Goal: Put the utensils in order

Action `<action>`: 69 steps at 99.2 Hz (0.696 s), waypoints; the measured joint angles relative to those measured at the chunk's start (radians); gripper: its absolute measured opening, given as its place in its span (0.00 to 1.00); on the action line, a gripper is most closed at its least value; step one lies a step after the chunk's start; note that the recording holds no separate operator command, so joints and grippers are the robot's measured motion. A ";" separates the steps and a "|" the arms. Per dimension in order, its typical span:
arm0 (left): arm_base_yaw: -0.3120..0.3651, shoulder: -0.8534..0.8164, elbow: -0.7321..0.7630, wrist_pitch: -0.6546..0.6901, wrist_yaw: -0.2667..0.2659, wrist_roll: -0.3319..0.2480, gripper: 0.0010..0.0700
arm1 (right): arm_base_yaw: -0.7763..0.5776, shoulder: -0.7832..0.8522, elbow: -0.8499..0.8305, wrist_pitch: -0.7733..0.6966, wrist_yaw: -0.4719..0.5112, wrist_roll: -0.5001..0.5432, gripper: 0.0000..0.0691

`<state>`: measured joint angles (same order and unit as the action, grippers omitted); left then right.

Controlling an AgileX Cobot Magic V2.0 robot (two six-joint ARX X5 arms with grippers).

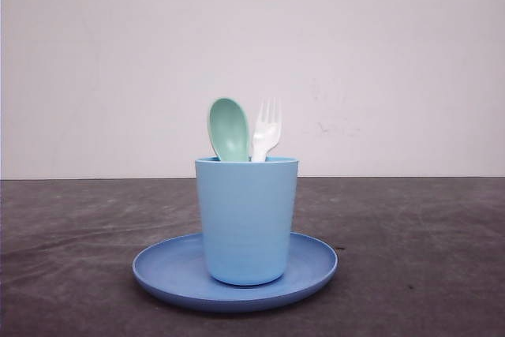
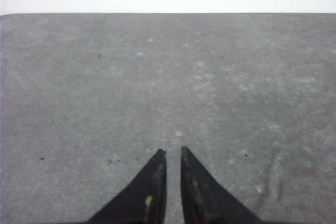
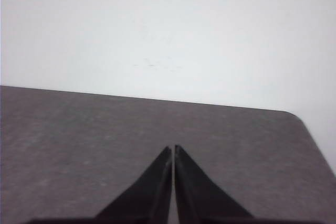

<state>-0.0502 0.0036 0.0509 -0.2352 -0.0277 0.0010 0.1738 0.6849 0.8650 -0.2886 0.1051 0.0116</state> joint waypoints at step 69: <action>0.000 0.000 0.000 0.000 0.000 0.000 0.02 | -0.215 -0.568 -0.758 0.177 -0.105 -0.013 0.01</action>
<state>-0.0502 0.0036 0.0509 -0.2352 -0.0277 0.0010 -0.0410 0.1165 0.1066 -0.1120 0.0006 -0.0010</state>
